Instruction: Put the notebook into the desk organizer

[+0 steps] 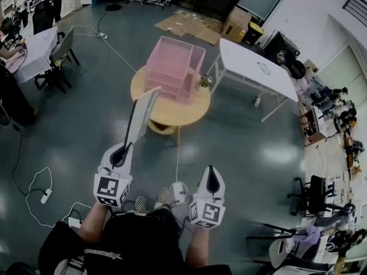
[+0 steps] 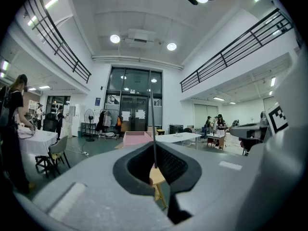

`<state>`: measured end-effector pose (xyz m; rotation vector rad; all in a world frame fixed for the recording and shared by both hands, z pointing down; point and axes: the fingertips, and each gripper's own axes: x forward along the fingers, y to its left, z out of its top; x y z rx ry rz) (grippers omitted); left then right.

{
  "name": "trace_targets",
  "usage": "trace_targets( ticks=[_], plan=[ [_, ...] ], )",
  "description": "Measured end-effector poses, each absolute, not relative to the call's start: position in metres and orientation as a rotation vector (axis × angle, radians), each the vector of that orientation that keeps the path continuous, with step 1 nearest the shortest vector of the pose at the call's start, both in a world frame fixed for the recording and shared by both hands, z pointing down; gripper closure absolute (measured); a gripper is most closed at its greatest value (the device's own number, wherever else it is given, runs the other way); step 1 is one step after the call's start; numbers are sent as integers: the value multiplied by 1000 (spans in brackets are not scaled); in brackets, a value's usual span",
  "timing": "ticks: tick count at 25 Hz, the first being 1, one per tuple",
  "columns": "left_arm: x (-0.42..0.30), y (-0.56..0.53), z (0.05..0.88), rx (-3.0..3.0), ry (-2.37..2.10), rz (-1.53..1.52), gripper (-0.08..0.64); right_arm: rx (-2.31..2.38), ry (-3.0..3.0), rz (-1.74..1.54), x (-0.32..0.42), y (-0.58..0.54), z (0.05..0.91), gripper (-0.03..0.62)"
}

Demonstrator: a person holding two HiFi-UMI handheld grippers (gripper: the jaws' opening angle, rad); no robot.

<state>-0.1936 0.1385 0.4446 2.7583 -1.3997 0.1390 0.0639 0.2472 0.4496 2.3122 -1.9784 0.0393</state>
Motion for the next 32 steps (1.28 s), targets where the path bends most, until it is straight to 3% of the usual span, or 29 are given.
trace_targets(
  ticks=[16, 32],
  plan=[
    [-161, 115, 455, 2762, -1371, 148, 545, 2329, -1939, 52, 95, 224, 458, 588],
    [-104, 15, 451, 2687, -1488, 183, 545, 2211, -2080, 53, 145, 89, 458, 588]
  ],
)
